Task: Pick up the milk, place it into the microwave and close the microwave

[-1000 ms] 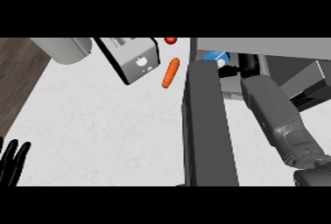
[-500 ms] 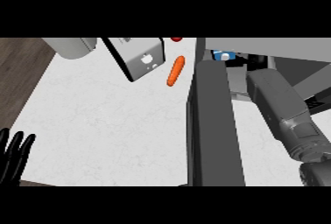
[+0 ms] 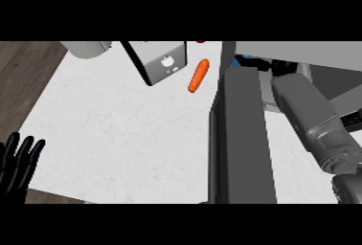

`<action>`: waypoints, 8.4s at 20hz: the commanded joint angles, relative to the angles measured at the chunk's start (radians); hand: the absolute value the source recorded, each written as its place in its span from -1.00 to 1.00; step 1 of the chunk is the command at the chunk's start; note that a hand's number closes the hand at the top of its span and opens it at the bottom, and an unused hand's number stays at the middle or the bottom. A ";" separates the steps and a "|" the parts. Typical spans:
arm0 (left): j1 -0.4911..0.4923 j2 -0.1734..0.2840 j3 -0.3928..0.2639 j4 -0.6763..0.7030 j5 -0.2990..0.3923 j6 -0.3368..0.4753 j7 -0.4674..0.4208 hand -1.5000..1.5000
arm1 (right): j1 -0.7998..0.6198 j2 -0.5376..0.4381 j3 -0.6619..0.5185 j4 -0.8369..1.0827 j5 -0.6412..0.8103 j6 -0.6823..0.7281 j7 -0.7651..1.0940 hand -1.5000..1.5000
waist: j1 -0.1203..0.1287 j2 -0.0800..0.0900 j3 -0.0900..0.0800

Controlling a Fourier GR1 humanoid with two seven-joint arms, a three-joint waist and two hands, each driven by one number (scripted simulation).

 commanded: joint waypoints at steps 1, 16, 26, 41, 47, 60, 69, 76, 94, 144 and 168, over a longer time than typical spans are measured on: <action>-0.029 0.003 -0.006 0.015 -0.021 0.008 0.003 -1.00 | -0.005 -0.002 0.016 0.016 0.023 -0.060 -0.001 -1.00 | 0.010 0.012 0.001; -0.066 -0.024 -0.091 0.029 -0.092 0.021 0.025 -1.00 | -0.037 0.031 -0.048 0.043 -0.040 0.187 0.067 -1.00 | -0.005 -0.001 0.003; -0.048 -0.060 -0.140 0.039 -0.137 0.037 0.008 -1.00 | 0.026 -0.006 -0.065 0.033 -0.051 0.239 0.010 -1.00 | -0.022 -0.013 0.002; -0.081 -0.066 -0.202 0.036 -0.196 0.085 0.039 -1.00 | 0.120 -0.009 -0.103 0.021 -0.087 0.384 -0.081 -1.00 | -0.066 -0.032 0.002; -0.094 -0.066 -0.290 0.076 -0.215 0.110 0.045 -1.00 | 0.144 0.030 -0.117 0.014 -0.101 0.437 -0.112 -1.00 | -0.092 -0.045 0.001; -0.190 -0.004 -0.322 0.287 -0.217 -0.034 -0.002 1.00 | 0.297 0.118 -0.136 -0.022 -0.136 0.603 -0.249 -1.00 | -0.149 -0.071 -0.002; -0.316 -0.043 -0.364 0.420 -0.300 -0.009 0.042 1.00 | 0.517 0.118 -0.071 -0.182 -0.130 0.733 -0.313 -1.00 | -0.188 -0.088 -0.005; -0.469 -0.065 -0.472 0.583 -0.423 0.019 0.093 1.00 | 0.643 0.108 -0.009 -0.358 -0.119 0.762 -0.253 -1.00 | -0.223 -0.095 -0.006; -0.666 -0.066 -0.982 1.033 -0.257 0.401 -0.091 1.00 | 1.215 0.052 0.055 -1.238 -0.266 0.906 -0.009 -1.00 | -0.236 -0.084 -0.007; -1.287 -0.066 -0.828 1.332 0.590 0.935 -0.332 1.00 | 1.084 -0.207 0.051 -1.635 -0.750 1.281 0.390 -1.00 | -0.510 0.004 -0.010; -1.303 -0.066 -0.843 1.395 0.705 0.908 -0.482 1.00 | 1.053 -0.272 0.012 -1.671 -0.889 1.276 0.476 -1.00 | -0.530 0.014 -0.007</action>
